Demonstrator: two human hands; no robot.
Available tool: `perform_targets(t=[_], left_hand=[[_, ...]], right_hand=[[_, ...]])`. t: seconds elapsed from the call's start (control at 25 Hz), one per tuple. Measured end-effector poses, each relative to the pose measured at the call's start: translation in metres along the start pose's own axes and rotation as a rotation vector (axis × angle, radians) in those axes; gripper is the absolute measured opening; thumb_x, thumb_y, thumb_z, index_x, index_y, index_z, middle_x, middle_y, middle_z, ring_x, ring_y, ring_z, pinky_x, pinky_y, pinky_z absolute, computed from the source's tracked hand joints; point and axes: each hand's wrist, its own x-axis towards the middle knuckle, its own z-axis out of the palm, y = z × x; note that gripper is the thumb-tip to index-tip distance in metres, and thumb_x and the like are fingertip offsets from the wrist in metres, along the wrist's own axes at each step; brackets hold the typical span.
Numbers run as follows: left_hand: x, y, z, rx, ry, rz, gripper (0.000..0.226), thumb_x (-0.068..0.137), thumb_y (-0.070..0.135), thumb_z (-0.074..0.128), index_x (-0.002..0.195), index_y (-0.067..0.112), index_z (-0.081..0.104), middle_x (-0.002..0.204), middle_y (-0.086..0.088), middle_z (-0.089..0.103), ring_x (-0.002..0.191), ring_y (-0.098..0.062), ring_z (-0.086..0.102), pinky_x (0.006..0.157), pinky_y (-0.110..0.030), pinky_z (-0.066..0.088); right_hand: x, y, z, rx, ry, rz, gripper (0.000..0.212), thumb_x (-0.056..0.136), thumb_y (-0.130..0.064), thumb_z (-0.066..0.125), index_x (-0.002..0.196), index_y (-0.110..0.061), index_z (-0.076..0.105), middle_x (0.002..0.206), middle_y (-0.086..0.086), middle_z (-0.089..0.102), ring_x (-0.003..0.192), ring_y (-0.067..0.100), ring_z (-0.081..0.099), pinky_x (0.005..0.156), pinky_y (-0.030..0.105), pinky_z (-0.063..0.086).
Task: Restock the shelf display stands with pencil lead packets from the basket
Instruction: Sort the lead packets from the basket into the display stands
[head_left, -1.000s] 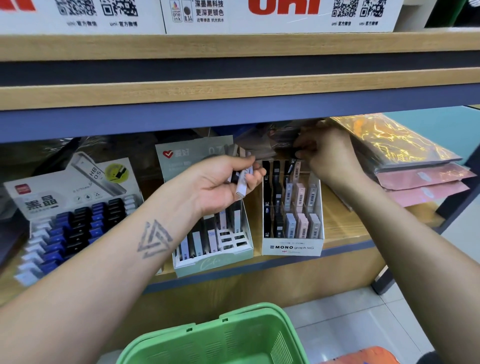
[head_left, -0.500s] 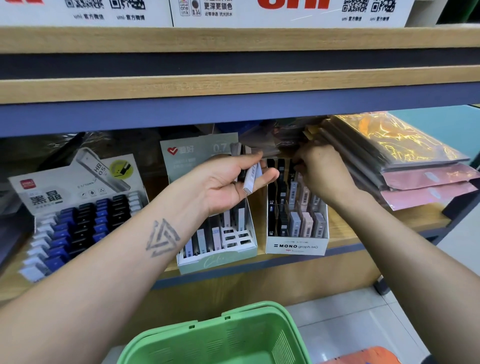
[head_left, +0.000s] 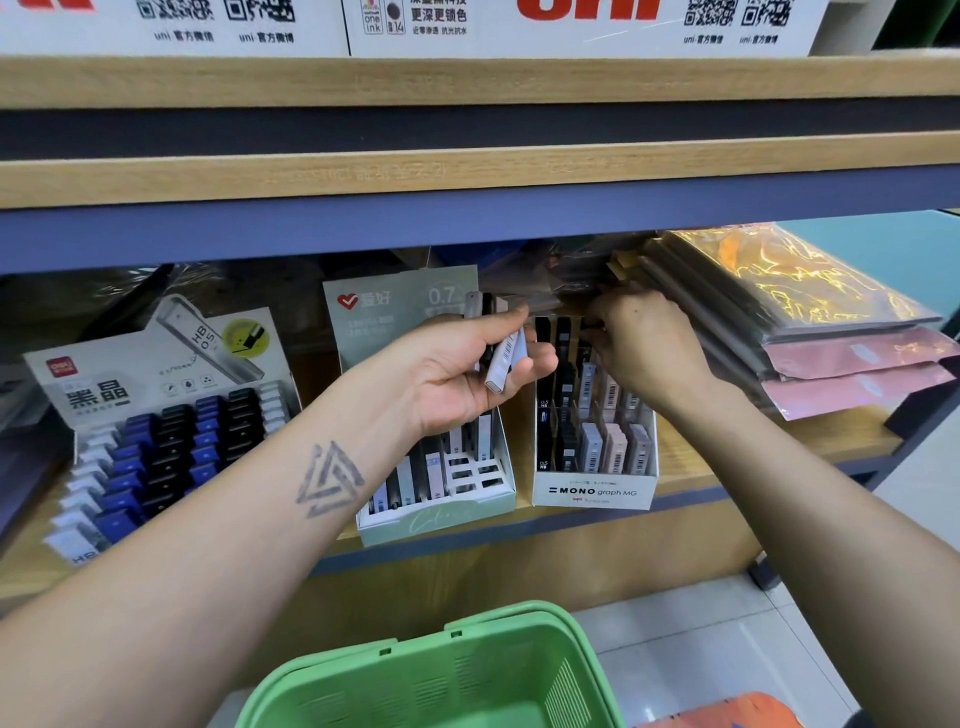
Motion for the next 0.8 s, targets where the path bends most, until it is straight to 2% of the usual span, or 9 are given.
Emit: perform_targets(t=[0.16,0.36,0.44,0.52,0.6,0.68,0.72,0.8], left_hand=[[0.000,0.000,-0.001,-0.005,-0.014,0.004,0.031,0.093,0.018,0.066,0.115,-0.001,0.056,0.086,-0.022,0.069,0.068,-0.027,0.071,0.040,-0.022,0.053],[0.002,-0.002,-0.001,0.002,-0.034,0.021,0.039,0.093,0.020,0.067,0.120,-0.007,0.059,0.085,-0.024,0.071,0.069,-0.032,0.074,0.049,-0.027,0.060],[0.004,-0.004,-0.001,0.031,-0.029,0.014,0.038,0.091,0.025,0.069,0.114,-0.005,0.061,0.082,-0.021,0.071,0.066,-0.030,0.074,0.051,-0.028,0.060],[0.005,-0.006,-0.002,0.072,-0.025,-0.003,0.035,0.089,0.031,0.070,0.104,0.000,0.062,0.076,-0.015,0.067,0.059,-0.024,0.070,0.043,-0.023,0.056],[0.007,-0.008,-0.003,0.089,-0.053,-0.022,0.034,0.090,0.037,0.068,0.097,0.006,0.057,0.071,-0.009,0.059,0.050,-0.014,0.058,0.034,-0.015,0.044],[0.009,-0.011,-0.003,0.084,-0.092,-0.031,0.033,0.093,0.041,0.063,0.095,0.010,0.051,0.068,-0.004,0.050,0.044,-0.007,0.044,0.029,-0.010,0.031],[0.010,-0.012,-0.001,0.079,-0.107,-0.032,0.033,0.094,0.042,0.061,0.093,0.011,0.049,0.067,-0.003,0.047,0.043,-0.005,0.039,0.028,-0.010,0.026],[0.010,-0.014,0.001,0.077,-0.130,-0.027,0.032,0.096,0.044,0.058,0.090,0.014,0.048,0.066,-0.002,0.044,0.041,-0.003,0.034,0.027,-0.009,0.021]], right_hand=[[0.001,0.000,0.000,0.074,0.050,0.011,0.005,0.088,-0.004,0.068,0.090,-0.006,0.073,0.084,0.012,0.073,0.071,0.030,0.068,0.059,0.031,0.049],[0.002,0.004,0.005,0.041,0.034,0.023,0.012,0.089,-0.004,0.065,0.091,-0.009,0.076,0.088,0.010,0.073,0.076,0.030,0.068,0.061,0.033,0.052],[0.001,0.003,0.002,0.000,0.030,0.047,0.015,0.091,-0.010,0.062,0.092,-0.013,0.076,0.089,0.007,0.073,0.077,0.028,0.067,0.058,0.028,0.042],[0.001,-0.002,-0.007,0.068,0.046,0.055,0.017,0.094,-0.015,0.061,0.096,-0.016,0.078,0.092,0.004,0.075,0.078,0.024,0.067,0.061,0.025,0.041],[0.001,-0.013,-0.021,0.459,0.010,0.118,0.015,0.094,-0.015,0.065,0.101,-0.017,0.079,0.094,-0.001,0.076,0.081,0.014,0.068,0.070,0.027,0.049],[-0.002,-0.026,-0.035,0.984,-0.136,0.228,0.014,0.094,-0.014,0.069,0.106,-0.017,0.076,0.092,-0.002,0.076,0.079,0.010,0.067,0.070,0.027,0.052],[-0.005,-0.030,-0.039,1.156,-0.209,0.241,0.016,0.093,-0.013,0.070,0.107,-0.016,0.076,0.091,0.000,0.076,0.078,0.012,0.067,0.068,0.028,0.052],[-0.009,-0.032,-0.042,1.291,-0.305,0.235,0.020,0.091,-0.011,0.071,0.111,-0.011,0.075,0.094,0.006,0.076,0.082,0.017,0.066,0.069,0.030,0.052]])
